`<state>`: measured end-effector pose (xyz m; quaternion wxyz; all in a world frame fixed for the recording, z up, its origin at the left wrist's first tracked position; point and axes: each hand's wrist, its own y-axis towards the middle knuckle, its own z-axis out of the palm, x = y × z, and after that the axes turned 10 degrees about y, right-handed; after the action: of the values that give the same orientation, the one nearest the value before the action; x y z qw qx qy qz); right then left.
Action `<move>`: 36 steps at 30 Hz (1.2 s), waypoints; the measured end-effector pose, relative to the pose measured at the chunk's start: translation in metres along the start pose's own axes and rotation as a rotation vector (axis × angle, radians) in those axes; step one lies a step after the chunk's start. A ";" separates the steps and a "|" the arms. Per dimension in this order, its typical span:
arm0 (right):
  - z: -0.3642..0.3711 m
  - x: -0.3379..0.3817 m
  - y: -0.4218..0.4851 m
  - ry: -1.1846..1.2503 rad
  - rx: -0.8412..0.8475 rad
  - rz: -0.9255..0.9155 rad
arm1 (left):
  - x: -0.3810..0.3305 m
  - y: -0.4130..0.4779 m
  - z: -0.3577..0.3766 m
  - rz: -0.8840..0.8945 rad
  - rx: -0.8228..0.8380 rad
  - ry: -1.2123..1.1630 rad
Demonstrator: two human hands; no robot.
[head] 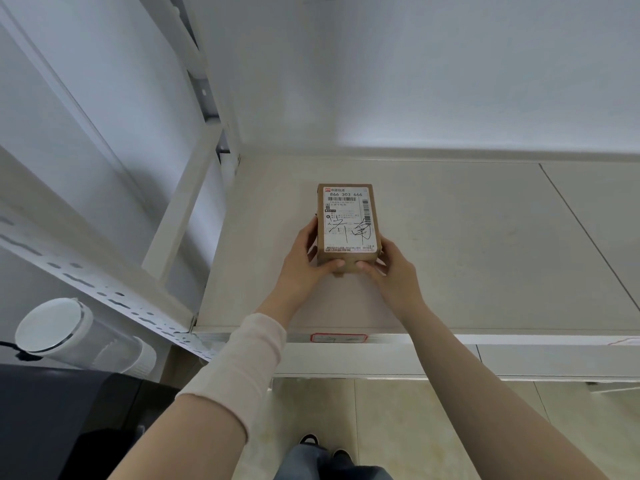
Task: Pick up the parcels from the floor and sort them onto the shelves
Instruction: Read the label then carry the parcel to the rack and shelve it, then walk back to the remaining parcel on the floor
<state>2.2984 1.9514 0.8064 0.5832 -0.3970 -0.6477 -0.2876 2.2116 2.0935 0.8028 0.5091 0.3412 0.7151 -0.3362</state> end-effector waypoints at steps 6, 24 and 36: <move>0.002 -0.003 -0.017 -0.024 -0.070 0.045 | 0.002 -0.012 0.000 -0.076 -0.003 0.007; 0.039 -0.019 -0.151 0.126 0.320 0.118 | 0.038 -0.209 0.034 -0.380 -0.845 -0.246; 0.044 -0.105 -0.351 -0.243 1.082 0.503 | 0.113 -0.469 0.120 -0.731 -1.368 -0.781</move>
<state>1.9776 1.7872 0.7281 0.6741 -0.2152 -0.6503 0.2764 1.8539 1.7568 0.7267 0.6716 -0.4306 0.5992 -0.0678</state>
